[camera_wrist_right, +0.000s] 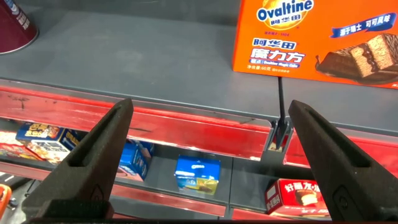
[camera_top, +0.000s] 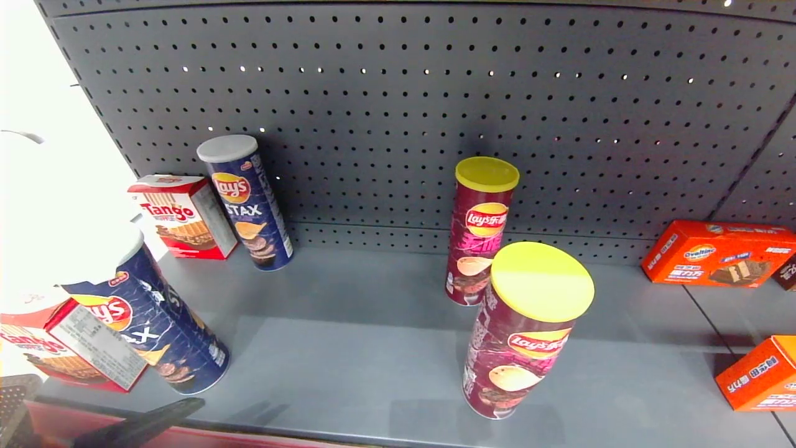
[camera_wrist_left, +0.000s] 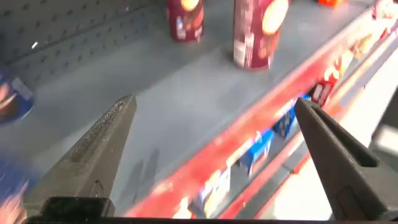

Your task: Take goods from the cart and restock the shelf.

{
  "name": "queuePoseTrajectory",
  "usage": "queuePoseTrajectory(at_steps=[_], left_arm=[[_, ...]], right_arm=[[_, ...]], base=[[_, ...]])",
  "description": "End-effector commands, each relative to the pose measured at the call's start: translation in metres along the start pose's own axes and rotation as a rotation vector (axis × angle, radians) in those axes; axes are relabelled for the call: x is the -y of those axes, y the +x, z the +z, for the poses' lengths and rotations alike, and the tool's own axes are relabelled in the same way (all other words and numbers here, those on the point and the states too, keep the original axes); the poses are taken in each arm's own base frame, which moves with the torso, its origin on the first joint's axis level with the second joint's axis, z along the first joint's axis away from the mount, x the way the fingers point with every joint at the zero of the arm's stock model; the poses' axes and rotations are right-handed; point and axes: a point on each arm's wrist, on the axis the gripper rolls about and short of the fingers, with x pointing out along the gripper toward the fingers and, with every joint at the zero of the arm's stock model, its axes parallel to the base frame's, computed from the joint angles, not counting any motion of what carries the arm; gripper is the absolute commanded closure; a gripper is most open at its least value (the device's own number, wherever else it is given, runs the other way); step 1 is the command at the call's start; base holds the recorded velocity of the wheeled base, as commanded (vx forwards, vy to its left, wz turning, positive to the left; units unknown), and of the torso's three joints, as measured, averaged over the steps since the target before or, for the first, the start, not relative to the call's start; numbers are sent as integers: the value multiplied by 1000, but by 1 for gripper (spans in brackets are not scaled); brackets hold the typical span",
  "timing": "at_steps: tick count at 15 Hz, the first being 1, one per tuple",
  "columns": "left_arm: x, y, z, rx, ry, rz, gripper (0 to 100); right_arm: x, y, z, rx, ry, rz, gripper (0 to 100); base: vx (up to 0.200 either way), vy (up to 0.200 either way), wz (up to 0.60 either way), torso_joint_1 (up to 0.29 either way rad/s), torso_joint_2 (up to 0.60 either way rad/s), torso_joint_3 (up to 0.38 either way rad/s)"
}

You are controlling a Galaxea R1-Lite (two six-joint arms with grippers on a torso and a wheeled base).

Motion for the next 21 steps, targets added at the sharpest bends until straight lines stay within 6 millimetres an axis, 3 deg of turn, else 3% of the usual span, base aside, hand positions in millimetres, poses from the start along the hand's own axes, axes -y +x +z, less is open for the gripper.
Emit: queuePoseTrajectory(at_steps=[1,6,10,13,21], left_arm=[[-14,-33,-8,50,-14,189,0],[-20,-58,-28,-98,74,621,0],[1,-85,-56,-134,11,905,0],[12,-85,-61,-79,13,727,0],[16,-87,-62,20,-120,703,0]], right_arm=[[0,0,0,-2,-2,0,0],[0,0,0,-2,0,0,0],[0,0,0,-2,0,0,0],[0,0,0,-2,0,0,0],[0,0,0,-2,-2,0,0]], base=[[0,0,0,0,0,0],[0,0,0,0,0,0],[0,0,0,0,0,0],[0,0,0,0,0,0],[0,0,0,0,0,0]])
